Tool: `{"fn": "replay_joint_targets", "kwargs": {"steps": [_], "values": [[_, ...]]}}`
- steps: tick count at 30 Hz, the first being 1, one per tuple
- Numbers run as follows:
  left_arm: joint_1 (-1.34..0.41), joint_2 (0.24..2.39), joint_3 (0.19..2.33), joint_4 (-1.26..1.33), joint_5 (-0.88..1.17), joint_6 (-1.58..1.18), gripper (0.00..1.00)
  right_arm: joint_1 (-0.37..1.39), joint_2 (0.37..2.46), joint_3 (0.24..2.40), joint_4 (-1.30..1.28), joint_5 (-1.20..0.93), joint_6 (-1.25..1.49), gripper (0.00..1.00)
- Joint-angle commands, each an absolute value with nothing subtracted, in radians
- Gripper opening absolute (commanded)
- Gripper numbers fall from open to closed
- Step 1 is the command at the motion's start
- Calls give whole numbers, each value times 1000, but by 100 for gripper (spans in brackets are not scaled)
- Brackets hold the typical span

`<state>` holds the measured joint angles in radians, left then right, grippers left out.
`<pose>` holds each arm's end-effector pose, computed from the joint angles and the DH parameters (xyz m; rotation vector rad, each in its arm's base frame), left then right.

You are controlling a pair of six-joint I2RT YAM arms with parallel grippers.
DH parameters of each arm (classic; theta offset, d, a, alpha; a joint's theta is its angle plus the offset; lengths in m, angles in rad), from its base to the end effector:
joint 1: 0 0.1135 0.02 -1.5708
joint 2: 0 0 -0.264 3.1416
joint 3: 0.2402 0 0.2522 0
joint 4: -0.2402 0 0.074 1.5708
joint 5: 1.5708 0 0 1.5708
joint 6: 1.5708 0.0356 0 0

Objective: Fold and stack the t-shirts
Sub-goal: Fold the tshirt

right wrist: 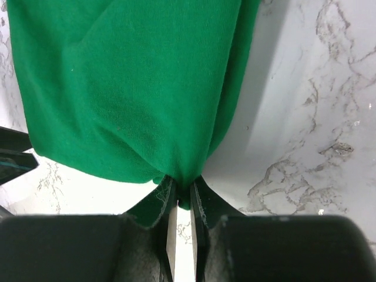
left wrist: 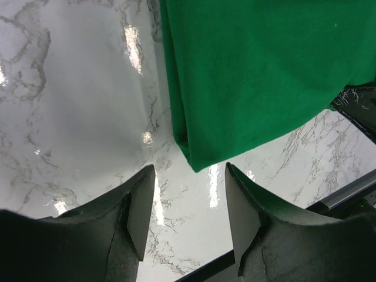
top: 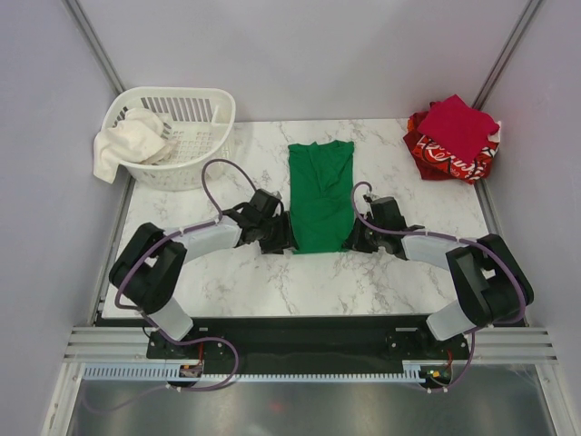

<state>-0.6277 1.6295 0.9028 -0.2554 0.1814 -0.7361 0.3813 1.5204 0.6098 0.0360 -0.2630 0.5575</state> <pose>0.2544 -0.1925 0.1685 -0.0721 2.7085 -0.7087 0.2507 0.1105 0.1373 0.1022 2.5436 0.7173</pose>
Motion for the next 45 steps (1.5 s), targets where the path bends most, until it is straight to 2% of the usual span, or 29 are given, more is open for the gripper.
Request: {"fn": "replay_joint_targets", "kwargs": {"steps": [1, 8, 10, 15, 18, 19, 20, 21, 23, 28, 37, 45], "values": [[-653, 1649, 902, -183, 138, -788, 58, 387, 1565, 557, -61, -259, 543, 17], [-666, 1704, 903, -137, 106, -816, 57, 387, 1578, 563, -64, -281, 532, 17], [-667, 1718, 910, -138, 80, -828, 54, 387, 1580, 564, -64, -282, 531, 17], [-670, 1750, 923, -140, 29, -871, 39, 387, 1588, 568, -64, -295, 526, 16], [-673, 1758, 934, -138, 18, -876, 2, 387, 1580, 566, -72, -302, 525, 15], [-675, 1758, 937, -137, 18, -876, 2, 387, 1575, 568, -77, -305, 525, 14], [-686, 1747, 937, -137, 28, -867, 2, 388, 1545, 575, -113, -313, 526, 6], [-686, 1747, 936, -137, 28, -867, 2, 387, 1545, 578, -114, -313, 526, 6], [-698, 1717, 930, -138, 40, -864, 2, 387, 1496, 578, -153, -310, 529, 0], [-748, 1609, 884, -144, 51, -882, 2, 391, 1341, 552, -274, -276, 548, 0], [-952, 1372, 775, -204, 3, -995, 2, 432, 912, 514, -520, -281, 615, 0], [-1065, 1235, 755, -334, -67, -1066, 2, 448, 758, 603, -713, -239, 647, 0]]}}
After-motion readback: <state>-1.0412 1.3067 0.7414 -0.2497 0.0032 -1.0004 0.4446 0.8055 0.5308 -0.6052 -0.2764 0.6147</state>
